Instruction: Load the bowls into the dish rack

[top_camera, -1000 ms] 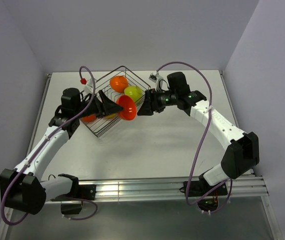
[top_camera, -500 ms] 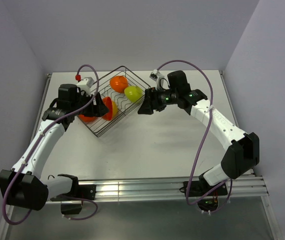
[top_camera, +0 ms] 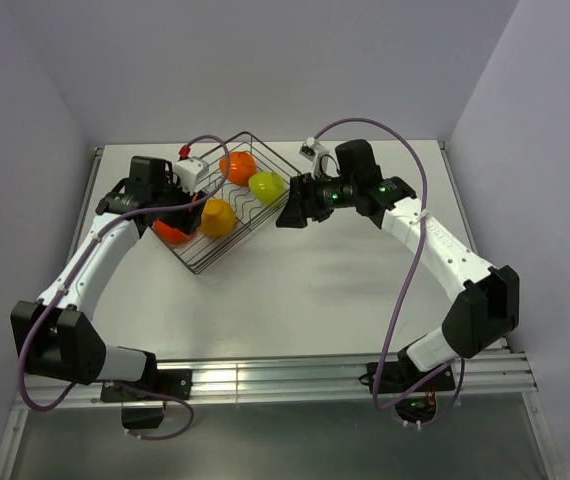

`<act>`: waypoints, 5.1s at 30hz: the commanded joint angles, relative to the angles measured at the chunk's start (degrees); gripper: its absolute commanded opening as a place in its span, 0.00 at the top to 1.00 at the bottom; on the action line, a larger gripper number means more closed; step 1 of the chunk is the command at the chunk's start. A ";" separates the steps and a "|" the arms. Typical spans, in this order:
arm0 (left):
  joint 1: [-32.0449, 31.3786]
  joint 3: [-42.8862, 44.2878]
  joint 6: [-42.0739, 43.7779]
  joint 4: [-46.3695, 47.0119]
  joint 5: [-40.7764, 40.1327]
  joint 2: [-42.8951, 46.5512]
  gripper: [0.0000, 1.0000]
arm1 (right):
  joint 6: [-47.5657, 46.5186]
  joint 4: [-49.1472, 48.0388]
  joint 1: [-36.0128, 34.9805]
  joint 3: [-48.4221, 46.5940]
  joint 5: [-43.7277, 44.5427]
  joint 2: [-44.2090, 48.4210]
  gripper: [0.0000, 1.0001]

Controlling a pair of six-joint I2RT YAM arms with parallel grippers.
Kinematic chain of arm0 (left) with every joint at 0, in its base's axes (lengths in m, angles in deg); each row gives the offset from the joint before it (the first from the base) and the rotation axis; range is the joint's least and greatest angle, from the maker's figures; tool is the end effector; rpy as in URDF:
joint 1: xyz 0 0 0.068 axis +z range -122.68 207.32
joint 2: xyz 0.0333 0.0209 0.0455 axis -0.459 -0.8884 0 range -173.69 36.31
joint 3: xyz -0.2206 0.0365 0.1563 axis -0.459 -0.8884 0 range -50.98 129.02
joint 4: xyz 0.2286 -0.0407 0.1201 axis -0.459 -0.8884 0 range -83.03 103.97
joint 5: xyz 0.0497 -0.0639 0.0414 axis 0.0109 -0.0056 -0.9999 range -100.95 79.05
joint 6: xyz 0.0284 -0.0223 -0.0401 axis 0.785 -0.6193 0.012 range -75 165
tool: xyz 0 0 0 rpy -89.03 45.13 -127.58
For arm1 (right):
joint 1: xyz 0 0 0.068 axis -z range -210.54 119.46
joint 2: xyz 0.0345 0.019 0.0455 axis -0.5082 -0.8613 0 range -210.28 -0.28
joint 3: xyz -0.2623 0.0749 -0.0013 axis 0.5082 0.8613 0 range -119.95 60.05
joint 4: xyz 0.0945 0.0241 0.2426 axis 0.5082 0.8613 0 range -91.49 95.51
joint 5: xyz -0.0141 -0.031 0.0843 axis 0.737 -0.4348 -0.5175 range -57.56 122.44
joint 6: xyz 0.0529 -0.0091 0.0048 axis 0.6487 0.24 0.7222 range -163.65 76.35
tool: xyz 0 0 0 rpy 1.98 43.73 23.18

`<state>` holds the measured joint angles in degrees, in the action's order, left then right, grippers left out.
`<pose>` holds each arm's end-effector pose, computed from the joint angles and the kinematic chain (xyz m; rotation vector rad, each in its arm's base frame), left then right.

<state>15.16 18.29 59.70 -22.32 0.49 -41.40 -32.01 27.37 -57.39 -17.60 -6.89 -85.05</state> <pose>0.2842 -0.0687 0.3182 0.6385 2.2530 -0.2125 0.2832 0.1686 0.3459 -0.6952 2.1485 1.1229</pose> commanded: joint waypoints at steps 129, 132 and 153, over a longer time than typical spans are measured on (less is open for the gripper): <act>-2.34 -2.03 8.42 -3.18 2.54 -14.84 0.28 | -4.43 4.45 0.40 -3.57 0.92 -2.68 0.23; -2.51 -3.35 8.24 -1.68 1.22 -14.22 0.28 | -4.43 4.45 0.40 -3.48 0.92 -2.68 0.23; -8.58 -8.72 8.42 1.49 -3.71 -10.27 0.26 | -4.70 4.80 0.40 -3.65 0.75 -2.50 0.23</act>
<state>7.79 11.39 69.27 -19.44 -4.64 -51.63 -35.88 32.46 -57.28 -19.89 -5.93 -87.89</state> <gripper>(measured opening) 0.737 0.767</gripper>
